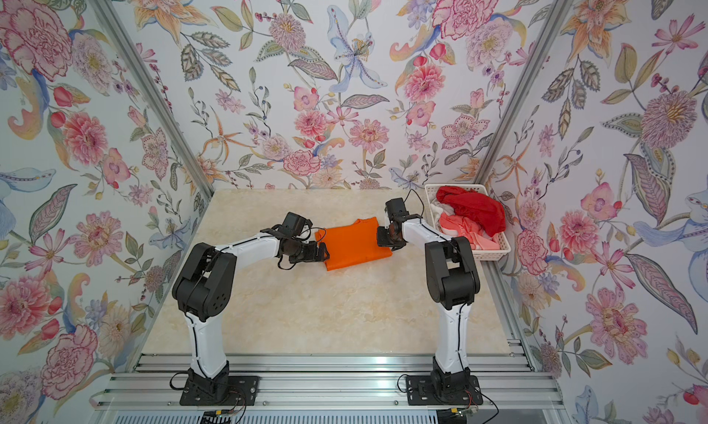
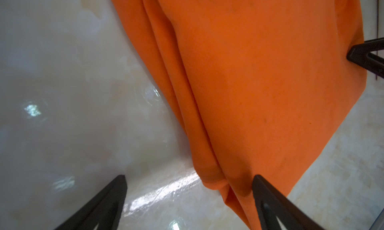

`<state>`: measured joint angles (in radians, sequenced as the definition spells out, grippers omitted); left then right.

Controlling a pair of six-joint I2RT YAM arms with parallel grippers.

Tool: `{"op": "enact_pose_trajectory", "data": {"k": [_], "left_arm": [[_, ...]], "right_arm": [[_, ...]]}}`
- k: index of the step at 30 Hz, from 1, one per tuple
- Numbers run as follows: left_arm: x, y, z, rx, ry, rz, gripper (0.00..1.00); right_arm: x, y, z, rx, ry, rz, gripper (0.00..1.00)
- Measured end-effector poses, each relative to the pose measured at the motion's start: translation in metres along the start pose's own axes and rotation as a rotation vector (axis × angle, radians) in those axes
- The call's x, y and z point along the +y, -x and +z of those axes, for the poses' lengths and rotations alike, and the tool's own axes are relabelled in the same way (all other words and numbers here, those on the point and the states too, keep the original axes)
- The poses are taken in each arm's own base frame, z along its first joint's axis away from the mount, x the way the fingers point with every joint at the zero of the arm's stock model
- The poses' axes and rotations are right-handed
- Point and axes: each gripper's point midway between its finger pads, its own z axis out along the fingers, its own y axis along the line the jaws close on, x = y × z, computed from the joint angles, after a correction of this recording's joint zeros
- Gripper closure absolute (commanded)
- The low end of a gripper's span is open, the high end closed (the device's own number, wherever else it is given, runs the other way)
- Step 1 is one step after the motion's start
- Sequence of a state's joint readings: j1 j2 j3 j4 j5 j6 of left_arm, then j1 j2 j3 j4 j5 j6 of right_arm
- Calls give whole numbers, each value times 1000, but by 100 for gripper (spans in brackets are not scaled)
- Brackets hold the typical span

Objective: Fold and stack t-shirts
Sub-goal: Move the T-shirt to the center of the board.

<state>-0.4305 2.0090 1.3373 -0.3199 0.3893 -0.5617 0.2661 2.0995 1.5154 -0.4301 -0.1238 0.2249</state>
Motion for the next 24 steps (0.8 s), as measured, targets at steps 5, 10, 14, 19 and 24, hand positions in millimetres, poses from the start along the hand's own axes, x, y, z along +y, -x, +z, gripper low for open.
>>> {"op": "enact_pose_trajectory", "data": {"k": [5, 10, 14, 19, 24], "left_arm": [[-10, -4, 7, 21, -23, 20, 51], [-17, -14, 22, 59, -37, 24, 100], [-15, -19, 22, 51, -32, 27, 100], [-1, -48, 4, 57, 14, 13, 100], [11, -79, -15, 74, 74, -1, 89]], "right_arm": [[-5, -1, 15, 30, 33, 55, 97], [-1, -1, 17, 37, 65, 70, 100], [1, -11, 15, 20, 84, 77, 100], [16, -54, 0, 38, 95, 55, 100], [31, -98, -17, 59, 75, 14, 91]]}}
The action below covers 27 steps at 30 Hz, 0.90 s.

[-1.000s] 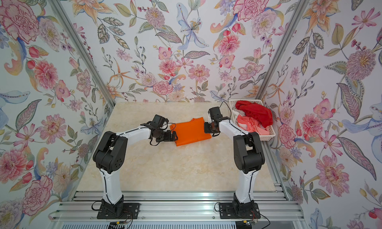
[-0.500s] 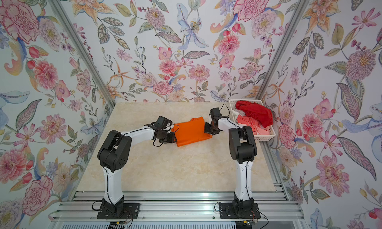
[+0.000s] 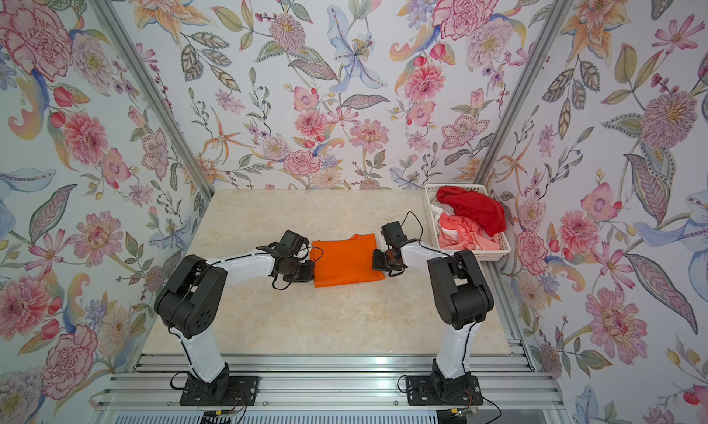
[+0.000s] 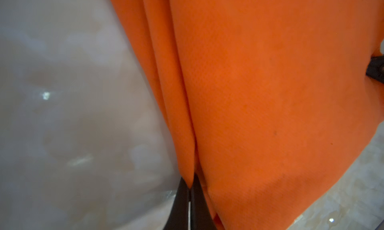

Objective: Fold and stack t-shirts
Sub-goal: Move the T-shirt to the center of the board.

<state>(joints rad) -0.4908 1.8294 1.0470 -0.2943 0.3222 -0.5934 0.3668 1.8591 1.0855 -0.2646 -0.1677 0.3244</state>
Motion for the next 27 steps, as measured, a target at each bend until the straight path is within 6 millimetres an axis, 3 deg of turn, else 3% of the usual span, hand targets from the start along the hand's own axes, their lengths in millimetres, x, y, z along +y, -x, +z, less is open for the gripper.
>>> {"op": "enact_pose_trajectory", "data": {"k": [3, 6, 10, 11, 14, 17, 19, 22, 27], "left_arm": [[3, -11, -8, 8, 32, 0, 49], [11, -17, -20, 17, 85, -9, 34], [14, -18, -47, 5, 135, -2, 28], [12, -13, -59, -17, 141, 2, 25], [-1, 13, -103, -133, 141, 29, 17], [-11, 42, -147, -280, 151, 52, 20], [-14, 56, -164, -342, 167, 60, 21], [-13, 67, -162, -364, 192, 77, 21], [-8, 68, -122, -342, 166, 122, 19]], "right_arm": [[2, -12, -5, -6, -30, -20, 72], [-3, -15, -12, -14, -79, -24, 58], [-11, -13, -28, -17, -143, -23, 55], [-10, -9, -34, -25, -149, -24, 49], [2, 23, -62, -105, -141, -41, 48], [16, 60, -90, -205, -103, -59, 48], [19, 79, -101, -250, -80, -56, 49], [12, 93, -98, -258, -54, -32, 49], [-1, 86, -61, -177, -9, 3, 49]]}}
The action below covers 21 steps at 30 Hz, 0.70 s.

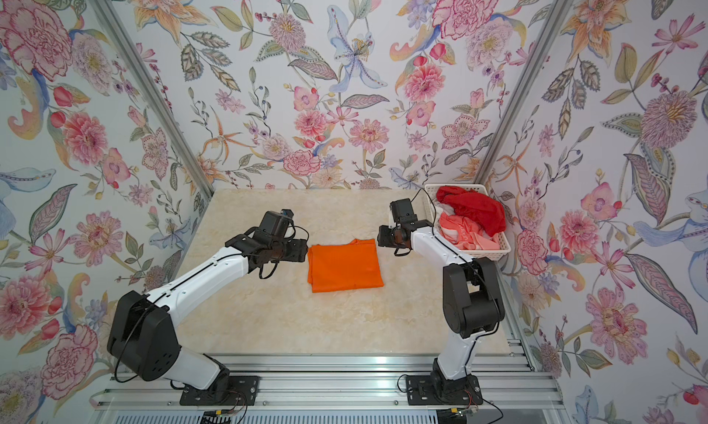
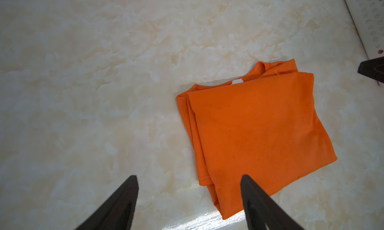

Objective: Fold and stack t-shirts
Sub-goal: Move the T-shirt to the center of the board, then adjust the T-shirt at the center of the board.

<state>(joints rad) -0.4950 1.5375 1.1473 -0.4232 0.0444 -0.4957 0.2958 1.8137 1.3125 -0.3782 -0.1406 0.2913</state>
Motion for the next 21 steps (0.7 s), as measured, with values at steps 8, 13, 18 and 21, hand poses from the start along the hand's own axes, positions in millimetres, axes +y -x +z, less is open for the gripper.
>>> {"op": "enact_pose_trajectory", "data": {"k": [8, 13, 18, 21], "left_arm": [[14, -14, 67, 46, -110, -62, 19], [10, -22, 102, 71, -182, -87, 22], [-2, -23, 124, 87, -254, -114, 24], [-8, -14, 126, 68, -279, -116, 25]], "right_arm": [[-4, -17, 30, 67, 126, 61, 50], [-13, -18, 42, 71, 166, 103, 53], [-9, -10, 43, 51, 233, 123, 55], [-4, -10, 46, 56, 267, 127, 55]]}}
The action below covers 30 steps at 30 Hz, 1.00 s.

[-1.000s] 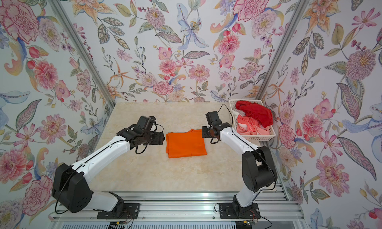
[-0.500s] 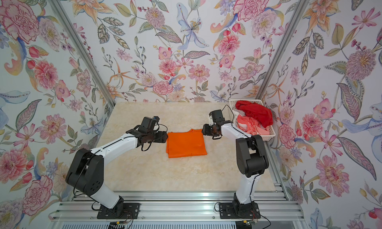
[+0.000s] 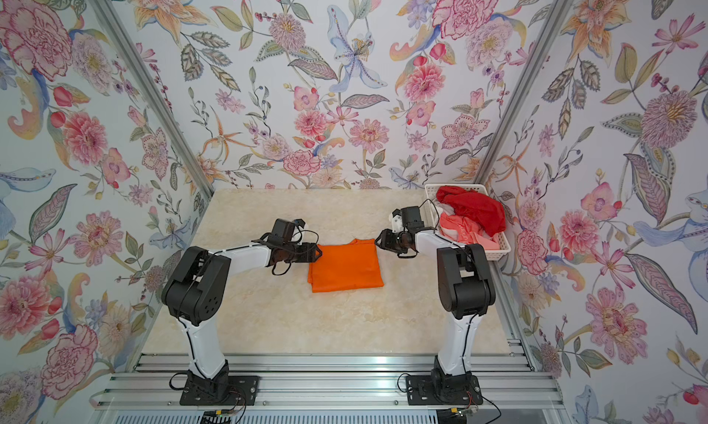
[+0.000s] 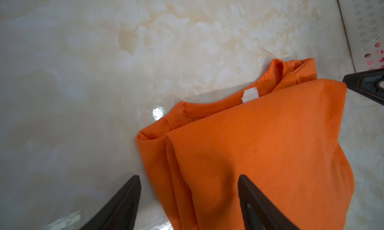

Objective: Fold and stack t-shirts
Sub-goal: Adjust the T-shirt at the center of the board.

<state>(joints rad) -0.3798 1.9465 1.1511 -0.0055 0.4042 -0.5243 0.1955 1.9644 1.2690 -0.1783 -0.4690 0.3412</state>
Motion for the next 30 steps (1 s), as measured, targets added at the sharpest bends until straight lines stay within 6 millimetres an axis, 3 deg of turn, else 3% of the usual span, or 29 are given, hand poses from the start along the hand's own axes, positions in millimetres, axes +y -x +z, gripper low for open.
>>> {"op": "enact_pose_trajectory", "data": {"k": [6, 12, 17, 30], "left_arm": [[-6, 13, -1, -36, -23, 5, 25], [-8, 15, -1, -41, -26, 3, 36], [-15, 24, 5, -54, -40, 14, 37], [-7, 13, 11, -33, 4, 11, 39]], "right_arm": [[1, -6, 18, 45, 54, 25, 59], [10, -11, 23, 65, 78, 20, 60], [20, -12, 24, 69, 94, 4, 61], [30, -11, 26, 76, 99, -17, 61]]}}
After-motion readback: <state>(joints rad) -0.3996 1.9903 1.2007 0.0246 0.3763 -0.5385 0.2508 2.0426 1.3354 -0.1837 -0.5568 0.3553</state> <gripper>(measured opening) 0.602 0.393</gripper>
